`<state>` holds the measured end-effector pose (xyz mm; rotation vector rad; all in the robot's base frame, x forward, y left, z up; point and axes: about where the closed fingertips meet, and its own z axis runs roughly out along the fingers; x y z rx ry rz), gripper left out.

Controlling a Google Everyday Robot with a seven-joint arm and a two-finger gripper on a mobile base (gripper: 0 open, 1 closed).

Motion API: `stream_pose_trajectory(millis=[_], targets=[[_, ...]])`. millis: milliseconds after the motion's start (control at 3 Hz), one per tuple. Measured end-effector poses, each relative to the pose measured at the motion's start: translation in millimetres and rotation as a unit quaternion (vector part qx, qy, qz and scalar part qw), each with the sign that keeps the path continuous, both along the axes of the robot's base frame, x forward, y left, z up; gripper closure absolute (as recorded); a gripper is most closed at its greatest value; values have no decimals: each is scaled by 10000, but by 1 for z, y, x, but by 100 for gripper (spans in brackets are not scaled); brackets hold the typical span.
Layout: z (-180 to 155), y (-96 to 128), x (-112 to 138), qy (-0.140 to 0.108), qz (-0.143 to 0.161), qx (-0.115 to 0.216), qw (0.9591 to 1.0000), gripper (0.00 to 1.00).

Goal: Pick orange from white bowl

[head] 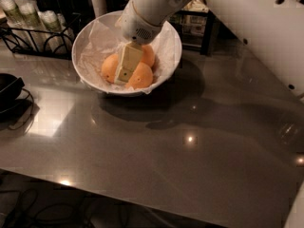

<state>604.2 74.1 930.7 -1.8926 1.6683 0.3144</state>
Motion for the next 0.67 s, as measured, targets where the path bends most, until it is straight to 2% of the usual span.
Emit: stream_pose_trajectory(millis=[667], targets=[[-3, 3, 6, 16, -57, 131, 9999, 0]])
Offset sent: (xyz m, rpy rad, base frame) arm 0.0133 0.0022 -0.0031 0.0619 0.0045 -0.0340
